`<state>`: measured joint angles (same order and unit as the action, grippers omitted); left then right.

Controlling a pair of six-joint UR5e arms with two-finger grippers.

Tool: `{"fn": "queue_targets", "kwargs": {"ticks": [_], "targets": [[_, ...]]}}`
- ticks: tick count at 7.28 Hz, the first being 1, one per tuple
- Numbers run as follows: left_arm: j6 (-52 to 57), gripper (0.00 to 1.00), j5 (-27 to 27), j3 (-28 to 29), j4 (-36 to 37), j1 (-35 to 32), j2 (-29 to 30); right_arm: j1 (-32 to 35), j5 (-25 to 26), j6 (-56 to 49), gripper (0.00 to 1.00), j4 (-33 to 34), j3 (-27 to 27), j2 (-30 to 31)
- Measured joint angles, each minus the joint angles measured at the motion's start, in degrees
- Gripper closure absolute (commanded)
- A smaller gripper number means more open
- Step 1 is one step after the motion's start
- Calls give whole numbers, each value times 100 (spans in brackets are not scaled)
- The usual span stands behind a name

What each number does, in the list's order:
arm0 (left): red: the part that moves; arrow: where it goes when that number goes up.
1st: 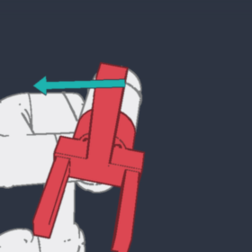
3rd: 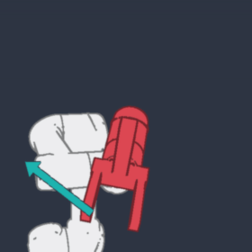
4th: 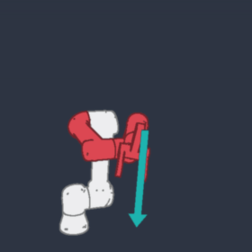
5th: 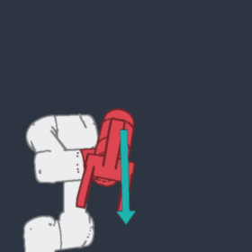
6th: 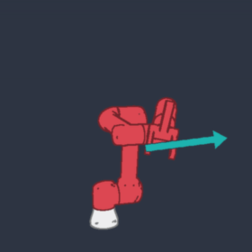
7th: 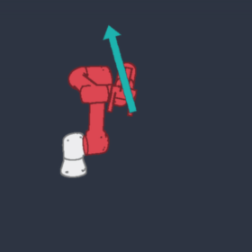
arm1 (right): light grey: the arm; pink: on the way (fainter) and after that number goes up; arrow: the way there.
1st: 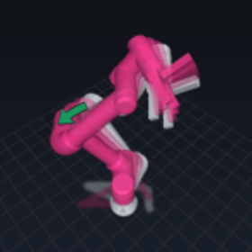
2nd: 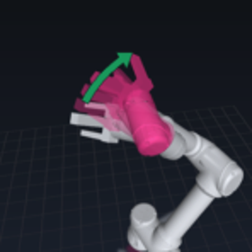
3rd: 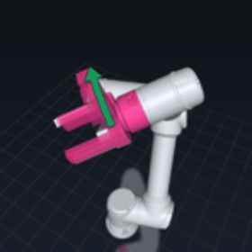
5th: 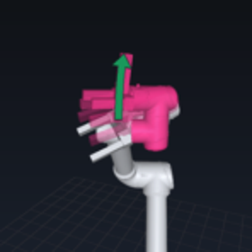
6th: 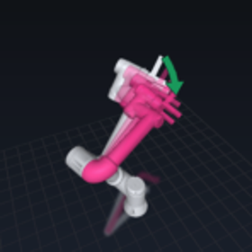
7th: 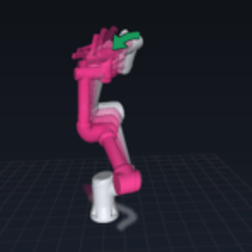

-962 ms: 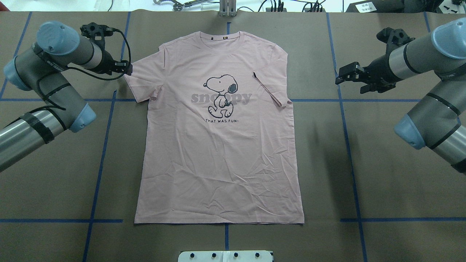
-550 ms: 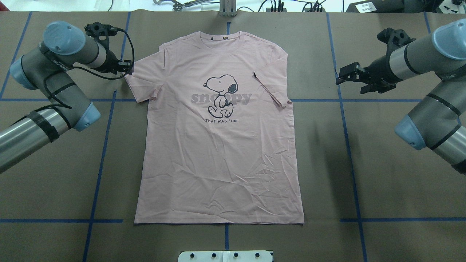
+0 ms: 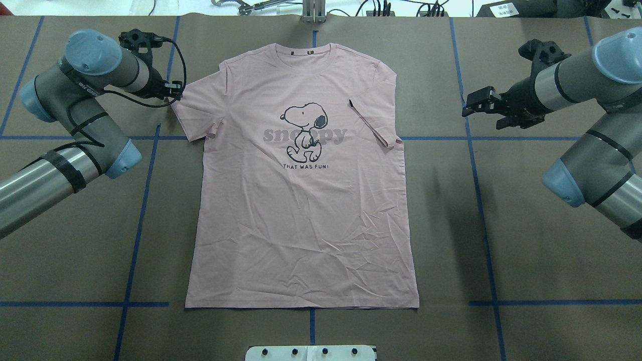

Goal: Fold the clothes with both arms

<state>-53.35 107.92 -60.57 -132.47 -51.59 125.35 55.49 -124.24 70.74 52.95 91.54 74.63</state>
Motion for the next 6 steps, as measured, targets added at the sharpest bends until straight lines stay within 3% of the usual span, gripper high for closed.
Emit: {"fn": "queue_targets", "kwargs": {"ticks": [3, 6], "targets": [[-4, 100, 42, -127, -19, -6, 48, -3, 13, 48, 0, -3, 9, -15], [-694, 100, 305, -1051, 638, 195, 171, -13, 73, 47, 0, -4, -21, -27]]}}
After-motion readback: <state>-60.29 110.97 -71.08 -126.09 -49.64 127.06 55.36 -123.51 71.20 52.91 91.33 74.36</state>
